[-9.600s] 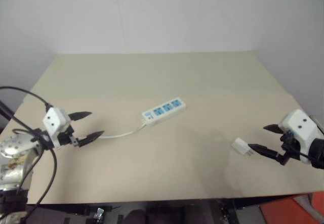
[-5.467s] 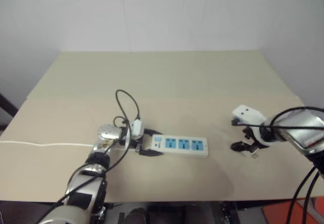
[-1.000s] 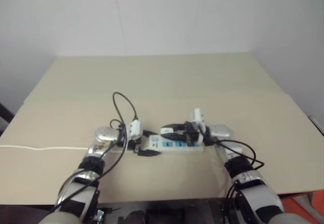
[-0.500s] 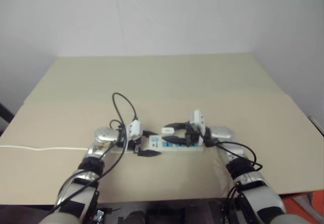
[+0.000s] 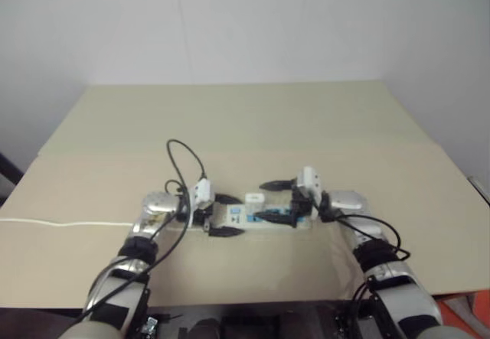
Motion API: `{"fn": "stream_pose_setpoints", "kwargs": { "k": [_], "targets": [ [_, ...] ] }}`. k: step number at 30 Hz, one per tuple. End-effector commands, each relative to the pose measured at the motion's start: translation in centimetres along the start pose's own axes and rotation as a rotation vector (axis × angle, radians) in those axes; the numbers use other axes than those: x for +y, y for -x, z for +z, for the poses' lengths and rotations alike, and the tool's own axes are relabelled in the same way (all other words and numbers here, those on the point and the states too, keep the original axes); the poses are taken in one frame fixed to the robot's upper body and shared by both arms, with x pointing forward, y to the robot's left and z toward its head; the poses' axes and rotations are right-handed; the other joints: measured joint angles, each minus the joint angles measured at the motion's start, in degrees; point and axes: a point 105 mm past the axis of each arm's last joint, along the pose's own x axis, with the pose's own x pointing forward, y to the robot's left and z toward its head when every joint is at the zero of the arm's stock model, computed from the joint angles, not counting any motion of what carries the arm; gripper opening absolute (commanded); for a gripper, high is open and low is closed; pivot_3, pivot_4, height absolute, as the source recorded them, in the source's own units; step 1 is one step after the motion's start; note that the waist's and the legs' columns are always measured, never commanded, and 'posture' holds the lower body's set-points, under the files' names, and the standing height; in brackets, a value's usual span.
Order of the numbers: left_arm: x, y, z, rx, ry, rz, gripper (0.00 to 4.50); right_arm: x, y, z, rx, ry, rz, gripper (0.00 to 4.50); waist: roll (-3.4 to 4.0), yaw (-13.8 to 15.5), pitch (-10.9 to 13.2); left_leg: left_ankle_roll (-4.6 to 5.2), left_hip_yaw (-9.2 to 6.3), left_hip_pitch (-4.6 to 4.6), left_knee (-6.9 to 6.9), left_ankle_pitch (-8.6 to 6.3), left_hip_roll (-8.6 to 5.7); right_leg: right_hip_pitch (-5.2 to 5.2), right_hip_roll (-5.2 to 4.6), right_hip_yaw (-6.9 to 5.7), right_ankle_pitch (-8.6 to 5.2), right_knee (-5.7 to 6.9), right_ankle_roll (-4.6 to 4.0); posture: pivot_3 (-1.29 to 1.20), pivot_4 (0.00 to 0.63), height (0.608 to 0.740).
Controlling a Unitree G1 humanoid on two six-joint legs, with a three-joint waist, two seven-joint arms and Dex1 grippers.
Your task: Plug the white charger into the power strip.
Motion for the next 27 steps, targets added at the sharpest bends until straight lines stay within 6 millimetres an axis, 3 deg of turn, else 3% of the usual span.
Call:
{"fn": "stream_pose_setpoints", "kwargs": {
  "k": [1, 4, 7, 11, 15, 21, 27],
  "targets": [
    [0.4, 1.8, 2.2, -0.035, -0.076, 0.016, 4.48, 0.6, 1.5, -1.2, 0.058, -0.050, 0.008, 4.50, 0.00, 0.0, 0.0, 0.00, 0.01, -0.01, 0.00, 0.00, 0.00, -0.01, 0.00, 0.00, 0.00, 0.00, 0.00, 0.00, 0.150, 0.740],
    [0.0, 3.5, 3.2, -0.040, -0.117, 0.056, 4.48, 0.7, 2.6, 0.7, 0.015, 0.015, 0.004, 4.50, 0.01, 0.0, 0.0, 0.00, 0.01, -0.06, -0.08, 0.00, 0.01, -0.08, 0.00, 0.01, 0.00, 0.03, 0.00, 0.00, 0.150, 0.740],
    [-1.1, 6.5, 4.2, -0.017, -0.124, 0.064, 4.48, 1.0, 4.8, 3.0, 0.013, 0.102, 0.010, 4.50, 0.05, 0.0, 0.2, 0.00, 0.01, -0.22, -0.15, 0.00, 0.04, -0.21, 0.00, 0.01, 0.00, 0.03, 0.00, 0.00, 0.150, 0.740],
    [-2.1, 10.6, 3.3, 0.135, -0.102, 0.130, 4.48, 1.3, 8.5, 5.8, 0.074, 0.171, -0.026, 4.50, 0.24, 0.1, 0.3, 0.00, 0.04, -0.49, -0.17, 0.00, 0.05, -0.50, -0.01, 0.01, 0.00, -0.04, -0.01, 0.00, 0.150, 0.740],
    [-2.6, 14.7, 3.6, 0.161, -0.081, 0.258, 4.48, 1.8, 12.7, 7.9, 0.206, 0.116, -0.093, 4.50, 0.28, 0.2, 0.4, 0.00, 0.08, -0.45, -0.27, -0.01, 0.17, -0.50, -0.01, -0.03, -0.04, -0.13, -0.05, 0.00, 0.150, 0.740],
    [-4.2, 17.5, 3.8, 0.214, -0.048, 0.354, 4.48, 3.0, 17.2, 7.5, 0.368, 0.075, -0.203, 4.50, 0.16, 0.4, 0.5, 0.00, 0.13, -0.42, -0.29, -0.02, 0.36, -0.37, 0.02, -0.14, -0.08, -0.19, -0.08, 0.00, 0.150, 0.740],
    [-5.5, 17.9, 4.1, 0.204, -0.054, 0.383, 4.48, 3.7, 17.8, 7.2, 0.382, 0.046, -0.226, 4.50, 0.15, 0.1, 0.6, 0.00, 0.22, -0.24, -0.30, -0.02, 0.45, -0.22, 0.00, -0.08, -0.10, -0.16, -0.05, 0.00, 0.150, 0.740]
  ]
}}
